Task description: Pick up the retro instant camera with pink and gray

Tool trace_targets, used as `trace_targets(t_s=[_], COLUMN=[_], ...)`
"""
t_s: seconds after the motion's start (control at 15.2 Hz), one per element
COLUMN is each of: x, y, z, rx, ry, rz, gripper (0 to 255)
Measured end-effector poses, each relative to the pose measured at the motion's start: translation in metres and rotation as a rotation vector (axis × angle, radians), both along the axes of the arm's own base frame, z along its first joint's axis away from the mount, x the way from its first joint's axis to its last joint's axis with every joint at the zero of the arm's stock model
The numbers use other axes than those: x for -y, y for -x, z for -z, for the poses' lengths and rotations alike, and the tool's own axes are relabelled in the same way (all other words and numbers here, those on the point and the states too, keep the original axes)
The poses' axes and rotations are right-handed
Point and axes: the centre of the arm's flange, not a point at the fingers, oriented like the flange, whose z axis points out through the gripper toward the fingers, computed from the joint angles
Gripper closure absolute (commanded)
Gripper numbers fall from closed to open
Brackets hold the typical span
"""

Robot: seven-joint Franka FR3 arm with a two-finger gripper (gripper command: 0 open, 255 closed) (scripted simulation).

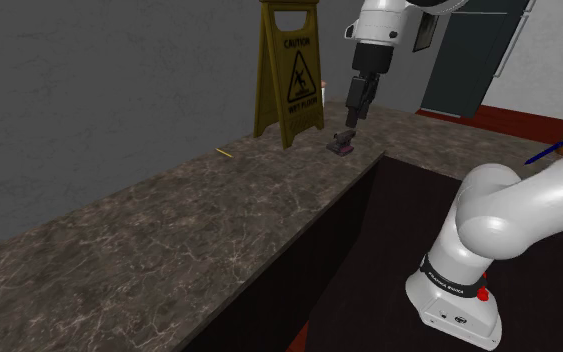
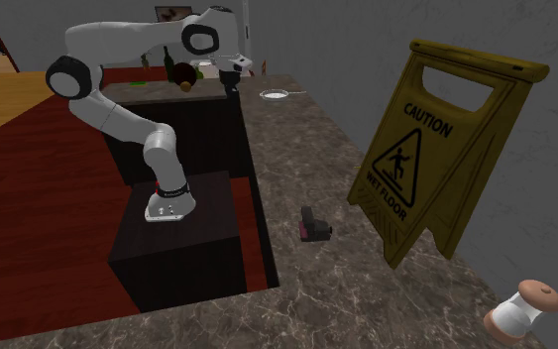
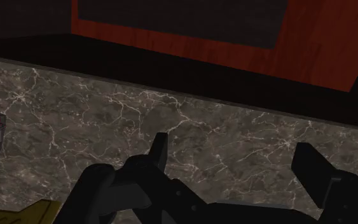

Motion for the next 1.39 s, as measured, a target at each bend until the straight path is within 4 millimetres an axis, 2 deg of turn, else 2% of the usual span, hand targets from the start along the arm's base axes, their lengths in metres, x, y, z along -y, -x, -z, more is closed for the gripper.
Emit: trace_targets(t_s=[0.2, 0.4, 0.46, 1.06, 1.39], x=[0.012, 0.039, 0.049, 0.142, 0.197], y=[-0.01, -0.032, -0.037, -0.099, -0.129], z=[0.004, 0.016, 0.027, 0.065, 0.094], rx=[-0.004, -0.011, -0.015, -0.04, -0.054], ry=[-0.001, -0.003, -0.003, -0.007, -0.01], rz=[0.007, 0.024, 0.03, 0.083, 0.113], gripper=[0, 0, 0, 0, 0])
